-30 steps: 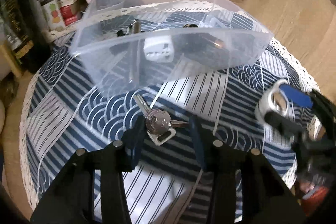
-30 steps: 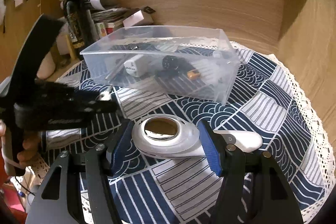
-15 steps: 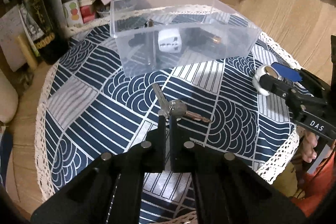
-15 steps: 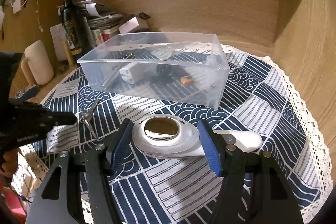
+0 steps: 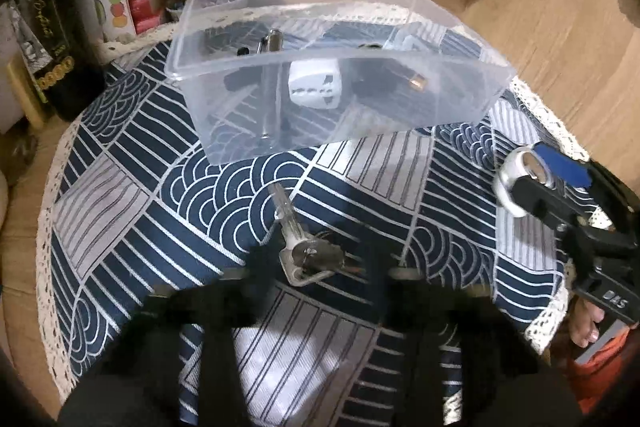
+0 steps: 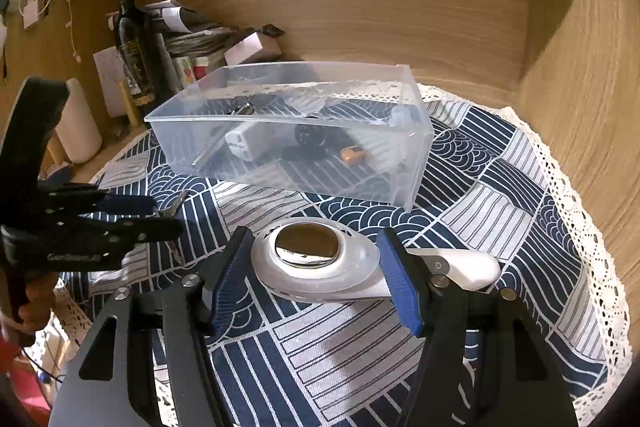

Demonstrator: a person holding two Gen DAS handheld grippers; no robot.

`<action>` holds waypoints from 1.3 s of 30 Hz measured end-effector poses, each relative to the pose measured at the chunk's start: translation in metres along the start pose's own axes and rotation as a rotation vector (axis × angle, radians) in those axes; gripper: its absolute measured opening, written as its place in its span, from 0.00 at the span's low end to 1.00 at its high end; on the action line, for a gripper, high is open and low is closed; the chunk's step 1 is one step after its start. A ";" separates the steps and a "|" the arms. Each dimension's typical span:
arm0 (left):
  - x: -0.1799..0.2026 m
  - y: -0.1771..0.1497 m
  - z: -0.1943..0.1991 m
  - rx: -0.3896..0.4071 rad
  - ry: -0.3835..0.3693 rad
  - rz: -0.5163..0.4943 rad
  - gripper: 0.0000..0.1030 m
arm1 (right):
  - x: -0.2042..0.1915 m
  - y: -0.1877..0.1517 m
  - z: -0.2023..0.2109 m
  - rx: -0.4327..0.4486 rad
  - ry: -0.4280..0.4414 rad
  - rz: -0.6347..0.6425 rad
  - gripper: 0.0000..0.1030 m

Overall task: Organize rigid objects
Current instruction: 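Grasp the keys with the left gripper while the right gripper holds the cutter, then lower the keys and rotary cutter into the clear box and open both grippers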

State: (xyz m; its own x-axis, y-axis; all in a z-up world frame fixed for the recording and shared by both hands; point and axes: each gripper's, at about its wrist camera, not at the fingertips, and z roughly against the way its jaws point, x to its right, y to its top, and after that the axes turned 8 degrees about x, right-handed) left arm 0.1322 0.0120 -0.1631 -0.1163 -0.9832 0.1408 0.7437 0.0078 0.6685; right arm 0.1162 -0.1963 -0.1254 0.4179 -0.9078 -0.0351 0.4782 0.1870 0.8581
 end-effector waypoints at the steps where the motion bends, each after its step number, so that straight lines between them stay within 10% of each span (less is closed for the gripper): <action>1: 0.000 0.000 0.000 0.004 -0.003 0.005 0.24 | 0.000 0.000 0.000 0.001 0.000 0.000 0.59; 27: 0.001 0.076 0.104 0.382 0.010 0.024 0.24 | 0.001 0.078 0.025 0.229 -0.050 0.067 0.59; 39: -0.024 0.115 0.047 0.320 0.024 0.065 0.24 | -0.014 0.109 -0.045 0.166 0.028 0.088 0.59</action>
State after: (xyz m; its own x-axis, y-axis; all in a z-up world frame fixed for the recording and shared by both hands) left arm 0.1896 0.0452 -0.0549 -0.0571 -0.9828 0.1756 0.5036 0.1235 0.8550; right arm 0.1969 -0.1463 -0.0543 0.4753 -0.8792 0.0316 0.3059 0.1989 0.9311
